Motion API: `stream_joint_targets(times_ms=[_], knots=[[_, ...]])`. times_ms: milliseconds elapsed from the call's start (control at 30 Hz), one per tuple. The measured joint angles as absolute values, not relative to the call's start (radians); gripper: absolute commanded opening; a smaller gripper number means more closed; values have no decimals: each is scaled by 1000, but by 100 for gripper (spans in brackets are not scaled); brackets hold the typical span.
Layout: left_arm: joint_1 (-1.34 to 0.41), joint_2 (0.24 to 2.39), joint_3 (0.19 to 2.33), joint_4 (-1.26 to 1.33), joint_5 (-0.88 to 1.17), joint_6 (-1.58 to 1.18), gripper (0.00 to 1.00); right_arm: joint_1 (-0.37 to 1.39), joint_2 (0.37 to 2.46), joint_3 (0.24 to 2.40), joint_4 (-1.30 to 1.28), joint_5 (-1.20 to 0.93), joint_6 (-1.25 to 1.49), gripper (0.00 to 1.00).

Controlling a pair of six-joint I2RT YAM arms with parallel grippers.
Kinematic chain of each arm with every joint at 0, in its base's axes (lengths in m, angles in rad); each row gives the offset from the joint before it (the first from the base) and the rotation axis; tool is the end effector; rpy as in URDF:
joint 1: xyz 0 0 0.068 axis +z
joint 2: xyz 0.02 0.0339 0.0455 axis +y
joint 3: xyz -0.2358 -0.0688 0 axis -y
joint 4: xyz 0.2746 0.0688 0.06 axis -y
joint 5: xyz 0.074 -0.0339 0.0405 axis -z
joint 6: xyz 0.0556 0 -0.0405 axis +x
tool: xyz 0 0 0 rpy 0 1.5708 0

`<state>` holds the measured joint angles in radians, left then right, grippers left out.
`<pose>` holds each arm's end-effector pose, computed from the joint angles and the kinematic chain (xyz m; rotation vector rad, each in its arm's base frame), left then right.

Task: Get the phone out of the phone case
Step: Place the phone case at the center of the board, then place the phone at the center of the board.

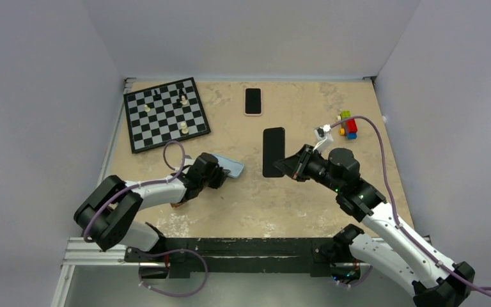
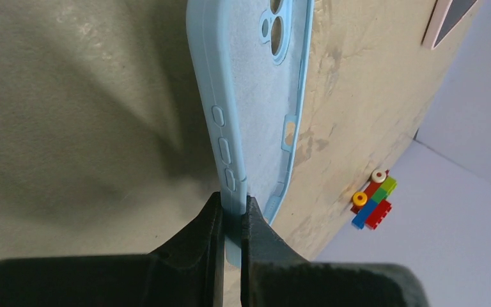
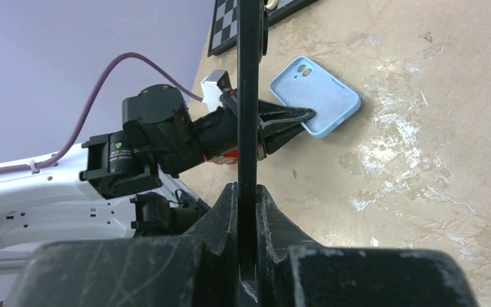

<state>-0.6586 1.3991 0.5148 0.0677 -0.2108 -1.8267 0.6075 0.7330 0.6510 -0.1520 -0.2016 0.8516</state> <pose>0.2349 -0.1671 0.0779 -1.5069 2.0845 -0.8759 0.1975 0.1509 0.2788 0.0836 1.9734 1.1847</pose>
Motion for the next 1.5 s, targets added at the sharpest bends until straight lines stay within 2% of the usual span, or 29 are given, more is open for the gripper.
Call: stream_joint_targets(times_ms=[100, 200, 233, 267, 300, 600, 833, 1000, 1300, 1500], knots=[[-664, 1451, 531, 103, -236, -1874, 24, 607, 730, 651, -158, -200, 852, 0], [-663, 1479, 568, 108, -239, -1889, 60, 603, 730, 651, -168, -200, 852, 0], [-664, 1481, 589, 93, -234, -1895, 75, 601, 730, 651, -172, -200, 852, 0], [-663, 1481, 616, 68, -224, -1899, 95, 601, 730, 651, -174, -198, 852, 0], [-663, 1481, 641, 46, -213, -1898, 99, 599, 730, 651, -176, -196, 852, 0], [-655, 1451, 702, -120, -23, -1870, 100, 574, 718, 651, -239, -155, 844, 0], [-649, 1178, 723, -367, 15, -1650, 100, 505, 711, 640, -274, -101, 910, 0], [-621, 1054, 868, -474, -73, -1330, 100, 387, 673, 560, -299, 33, 1066, 0], [-617, 1216, 1347, -482, -108, -677, 94, 81, 641, 371, -384, 268, 1402, 0], [-617, 1236, 1343, -473, -150, -450, 89, -154, 786, 359, -265, 262, 1474, 0]])
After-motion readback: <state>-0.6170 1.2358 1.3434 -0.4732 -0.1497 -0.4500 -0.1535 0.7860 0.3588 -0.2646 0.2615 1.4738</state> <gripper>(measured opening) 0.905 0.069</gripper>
